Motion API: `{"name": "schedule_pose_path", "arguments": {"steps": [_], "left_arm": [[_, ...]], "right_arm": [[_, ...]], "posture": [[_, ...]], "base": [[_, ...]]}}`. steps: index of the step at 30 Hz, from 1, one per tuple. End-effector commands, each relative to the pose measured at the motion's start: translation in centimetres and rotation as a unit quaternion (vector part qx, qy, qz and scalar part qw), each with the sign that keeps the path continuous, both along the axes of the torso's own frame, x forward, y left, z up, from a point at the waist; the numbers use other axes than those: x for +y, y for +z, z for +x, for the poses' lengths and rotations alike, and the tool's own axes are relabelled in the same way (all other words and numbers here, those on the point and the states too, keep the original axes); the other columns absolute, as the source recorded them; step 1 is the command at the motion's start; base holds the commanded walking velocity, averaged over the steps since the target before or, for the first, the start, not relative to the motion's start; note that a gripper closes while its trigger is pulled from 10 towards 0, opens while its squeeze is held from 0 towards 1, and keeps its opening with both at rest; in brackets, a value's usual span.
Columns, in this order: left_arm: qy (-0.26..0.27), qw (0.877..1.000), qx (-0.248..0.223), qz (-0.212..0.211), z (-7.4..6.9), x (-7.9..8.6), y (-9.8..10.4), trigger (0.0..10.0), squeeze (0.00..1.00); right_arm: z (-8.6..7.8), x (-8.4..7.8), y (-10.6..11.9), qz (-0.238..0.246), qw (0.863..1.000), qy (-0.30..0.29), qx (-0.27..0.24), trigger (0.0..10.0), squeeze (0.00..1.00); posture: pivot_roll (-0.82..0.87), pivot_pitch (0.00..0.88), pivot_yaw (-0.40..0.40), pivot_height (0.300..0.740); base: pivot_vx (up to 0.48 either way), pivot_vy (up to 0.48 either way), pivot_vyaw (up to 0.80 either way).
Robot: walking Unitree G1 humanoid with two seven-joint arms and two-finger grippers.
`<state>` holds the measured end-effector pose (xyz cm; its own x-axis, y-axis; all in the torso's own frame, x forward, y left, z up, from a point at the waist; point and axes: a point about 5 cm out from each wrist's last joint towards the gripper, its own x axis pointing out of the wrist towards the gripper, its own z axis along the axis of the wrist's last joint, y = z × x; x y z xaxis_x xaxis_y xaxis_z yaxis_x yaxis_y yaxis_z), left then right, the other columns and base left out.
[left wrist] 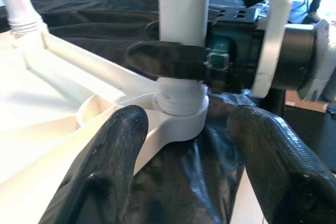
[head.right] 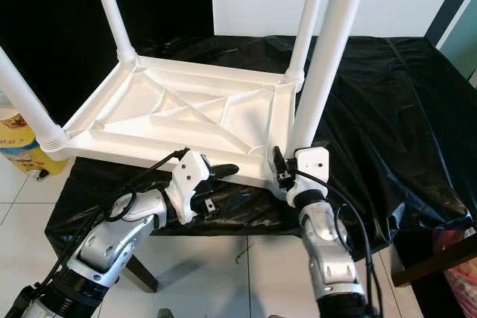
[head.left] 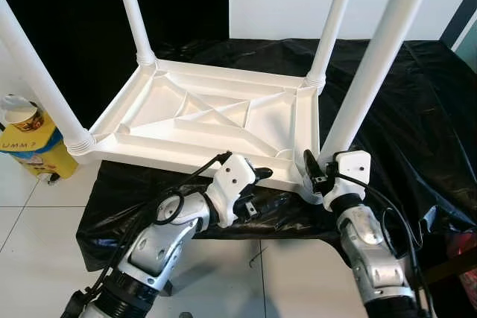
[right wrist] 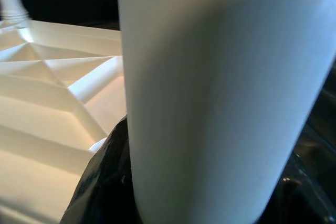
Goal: Building children table
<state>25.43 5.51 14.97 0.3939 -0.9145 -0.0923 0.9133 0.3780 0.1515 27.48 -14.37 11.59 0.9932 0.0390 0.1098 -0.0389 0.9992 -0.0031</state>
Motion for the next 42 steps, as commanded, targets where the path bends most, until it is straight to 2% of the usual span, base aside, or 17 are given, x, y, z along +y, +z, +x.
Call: {"name": "schedule_pose_path", "arguments": {"steps": [1,11,12,21,24,27,31,32,35,39,42], "left_arm": [[0.023,1.0,0.002,0.008,-0.1,-0.1,-0.4,10.0,0.0],[0.019,1.0,0.002,0.011,-0.2,0.0,-0.2,10.0,0.0],[0.019,1.0,0.001,0.013,-0.1,0.1,-0.3,10.0,0.0],[0.011,1.0,0.007,0.008,-0.3,-0.2,-0.4,10.0,0.0],[0.009,1.0,0.012,0.01,-0.6,-0.2,-0.7,10.0,0.0],[0.01,1.0,0.017,0.01,-1.0,-0.1,-0.8,10.0,0.0],[0.011,1.0,0.017,0.011,-1.0,-0.1,-0.8,10.0,0.0],[0.011,1.0,0.018,0.01,-1.1,-0.1,-0.8,10.0,0.0],[0.012,1.0,0.018,0.01,-1.1,-0.2,-0.9,10.0,0.0],[0.022,1.0,0.013,0.009,-0.9,-0.1,-0.6,10.0,0.0],[0.025,1.0,0.01,0.011,-0.8,0.0,-0.6,10.0,0.0]], "right_arm": [[-0.7,-0.9,-2.5,-0.006,0.997,-0.044,0.067,10.0,0.0],[-0.7,-0.9,-2.4,-0.005,0.995,-0.068,0.068,10.0,0.0],[-0.7,-0.9,-2.2,-0.004,0.996,-0.061,0.061,10.0,1.0],[-1.0,-1.7,-1.4,-0.008,0.999,-0.026,0.028,10.0,1.0],[-1.1,-2.1,-1.5,-0.014,1.0,0.009,0.018,10.0,1.0],[-0.9,-2.6,-0.8,-0.007,0.997,0.082,0.005,10.0,1.0],[-0.8,-2.8,-0.6,-0.008,0.995,0.1,0.003,10.0,1.0],[-0.3,-2.9,-0.2,-0.018,0.99,0.139,0.002,10.0,0.0],[0.1,-2.9,0.0,-0.029,0.984,0.174,0.002,10.0,0.0],[1.8,-2.4,0.6,-0.062,0.964,0.259,0.011,10.0,0.0],[2.0,-2.3,0.6,-0.068,0.96,0.273,0.013,10.0,0.0]], "posture": [[-0.01,0.041,-0.032,0.74],[-0.02,0.047,-0.024,0.74],[-0.03,0.052,-0.021,0.74],[-0.03,0.056,-0.013,0.74],[-0.04,0.055,-0.01,0.74],[-0.03,0.051,-0.008,0.74],[-0.03,0.051,-0.008,0.74],[-0.03,0.042,-0.009,0.74],[-0.03,0.041,-0.012,0.74],[-0.01,0.032,-0.035,0.74],[-0.01,0.03,-0.036,0.74]], "base": [[0.0,0.0,0.0],[0.0,0.0,0.0],[0.0,0.0,0.0],[0.0,0.0,0.0],[0.0,0.0,0.0],[0.0,0.0,0.0],[0.0,0.0,0.0],[0.0,0.0,0.0],[0.0,0.0,0.0],[0.0,0.0,0.0],[0.0,0.0,0.0]]}}
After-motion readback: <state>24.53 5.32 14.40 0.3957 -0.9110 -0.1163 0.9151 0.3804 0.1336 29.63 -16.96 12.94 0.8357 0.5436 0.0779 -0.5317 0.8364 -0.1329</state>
